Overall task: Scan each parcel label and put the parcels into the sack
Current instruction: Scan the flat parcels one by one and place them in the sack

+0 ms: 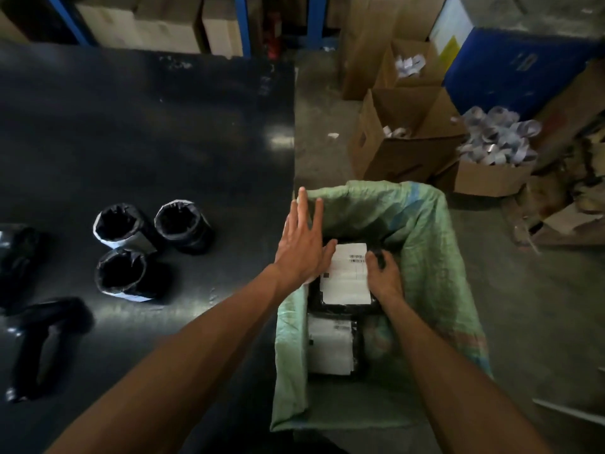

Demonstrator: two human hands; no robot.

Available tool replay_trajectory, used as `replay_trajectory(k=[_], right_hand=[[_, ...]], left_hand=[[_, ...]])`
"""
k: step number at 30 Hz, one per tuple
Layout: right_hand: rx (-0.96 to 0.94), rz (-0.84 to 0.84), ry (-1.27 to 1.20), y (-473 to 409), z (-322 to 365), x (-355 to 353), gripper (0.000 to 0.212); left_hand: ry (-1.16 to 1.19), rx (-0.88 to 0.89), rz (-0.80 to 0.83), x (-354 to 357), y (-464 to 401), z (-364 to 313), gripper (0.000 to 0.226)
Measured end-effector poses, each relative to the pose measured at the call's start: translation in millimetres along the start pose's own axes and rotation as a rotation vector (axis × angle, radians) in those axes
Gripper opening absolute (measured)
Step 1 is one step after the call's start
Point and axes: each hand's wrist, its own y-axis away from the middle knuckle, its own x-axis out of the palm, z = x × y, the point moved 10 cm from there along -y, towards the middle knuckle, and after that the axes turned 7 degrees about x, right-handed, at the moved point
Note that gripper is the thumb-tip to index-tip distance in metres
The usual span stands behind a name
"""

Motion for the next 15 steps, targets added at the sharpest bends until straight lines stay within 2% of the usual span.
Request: replay_trajectory(k=[6, 10, 12, 15], right_hand=[[-0.03, 0.07, -0.012, -29, 14, 47, 0.046], [-0.001, 0.114, 0.046, -42, -4, 67, 0.049], [0.005, 0.127, 0.13, -48, -8, 75, 0.06], [0.003, 0.156, 0.31, -43, -7, 80, 0.09]], left_hand=[[0.038, 0.006, -0.02, 0, 3, 12, 0.086], [0.06, 0.005, -0.014, 0, 3, 13, 0.085], [0.065, 0.005, -0.014, -2, 2, 10, 0.086], [0.065, -0.004, -0.013, 0, 2, 7, 0.088]])
